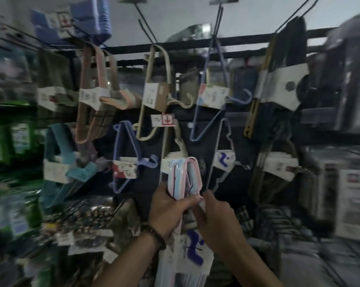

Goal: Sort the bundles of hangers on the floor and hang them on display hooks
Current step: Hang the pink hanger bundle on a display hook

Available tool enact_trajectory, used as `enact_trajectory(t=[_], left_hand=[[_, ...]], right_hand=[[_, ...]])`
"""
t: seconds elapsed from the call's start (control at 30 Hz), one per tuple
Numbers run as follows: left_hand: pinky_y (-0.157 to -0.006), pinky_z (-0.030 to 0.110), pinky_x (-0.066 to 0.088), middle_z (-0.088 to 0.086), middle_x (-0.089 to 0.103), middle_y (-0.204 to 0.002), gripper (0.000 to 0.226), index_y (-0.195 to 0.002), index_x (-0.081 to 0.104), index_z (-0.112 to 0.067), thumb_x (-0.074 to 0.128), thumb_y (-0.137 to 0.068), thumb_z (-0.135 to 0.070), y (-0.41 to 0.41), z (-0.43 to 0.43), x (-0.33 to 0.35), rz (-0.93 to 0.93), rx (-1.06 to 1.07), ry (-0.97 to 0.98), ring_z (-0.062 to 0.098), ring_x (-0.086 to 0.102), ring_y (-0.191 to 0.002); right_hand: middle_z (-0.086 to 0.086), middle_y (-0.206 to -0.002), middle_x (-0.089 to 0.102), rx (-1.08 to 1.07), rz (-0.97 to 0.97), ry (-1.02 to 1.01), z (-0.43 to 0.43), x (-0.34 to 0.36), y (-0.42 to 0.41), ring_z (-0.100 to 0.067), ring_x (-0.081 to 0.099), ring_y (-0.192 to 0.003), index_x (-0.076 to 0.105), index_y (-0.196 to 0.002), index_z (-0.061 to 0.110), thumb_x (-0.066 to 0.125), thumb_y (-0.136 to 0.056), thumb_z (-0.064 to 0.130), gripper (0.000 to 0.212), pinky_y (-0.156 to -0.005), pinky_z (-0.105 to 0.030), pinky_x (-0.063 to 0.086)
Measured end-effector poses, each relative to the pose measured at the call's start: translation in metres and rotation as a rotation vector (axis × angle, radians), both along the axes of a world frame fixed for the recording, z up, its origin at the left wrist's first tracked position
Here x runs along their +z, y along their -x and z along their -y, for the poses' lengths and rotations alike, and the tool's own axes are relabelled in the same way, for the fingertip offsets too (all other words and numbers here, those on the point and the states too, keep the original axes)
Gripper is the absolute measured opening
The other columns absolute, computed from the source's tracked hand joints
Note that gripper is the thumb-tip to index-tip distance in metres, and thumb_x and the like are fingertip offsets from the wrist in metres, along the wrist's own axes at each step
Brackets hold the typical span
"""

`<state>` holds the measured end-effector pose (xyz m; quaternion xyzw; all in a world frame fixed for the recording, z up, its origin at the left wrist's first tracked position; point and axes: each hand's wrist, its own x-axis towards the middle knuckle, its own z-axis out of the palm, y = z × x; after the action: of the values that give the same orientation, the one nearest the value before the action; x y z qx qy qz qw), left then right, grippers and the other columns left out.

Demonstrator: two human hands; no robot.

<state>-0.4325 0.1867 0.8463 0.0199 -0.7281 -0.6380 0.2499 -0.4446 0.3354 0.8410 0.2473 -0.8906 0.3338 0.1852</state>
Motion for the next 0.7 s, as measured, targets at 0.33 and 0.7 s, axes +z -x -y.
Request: enact_trajectory(t=[0.33,0.7], left_hand=[[-0.062,0.023,0.055,-0.003,0.080,-0.080,0.017,-0.097,0.080,-0.019,0.078,-0.089,-0.033,0.052,-0.013,0.019,0.088,-0.068,-0.028,0.013,0.077,-0.077],[-0.090,0.023,0.054,-0.015,0.075,-0.105,0.035,-0.106,0.077,-0.040,0.064,-0.080,-0.021,0.090,-0.001,0.052,-0.129,-0.299,0.660,0.002,0.070,-0.102]], right_hand=[[0.001,-0.087,0.066,-0.297,0.006,-0.130,-0.056,0.013,0.062,-0.024,0.066,-0.072,0.036,-0.103,0.034,0.044,-0.107,0.033,0.009,-0.065,-0.046,0.059],[-0.002,-0.091,0.064,-0.421,-0.120,-0.317,-0.072,0.075,0.152,-0.021,0.066,-0.078,0.044,-0.122,0.022,0.058,-0.101,0.021,0.025,-0.065,-0.037,0.056]])
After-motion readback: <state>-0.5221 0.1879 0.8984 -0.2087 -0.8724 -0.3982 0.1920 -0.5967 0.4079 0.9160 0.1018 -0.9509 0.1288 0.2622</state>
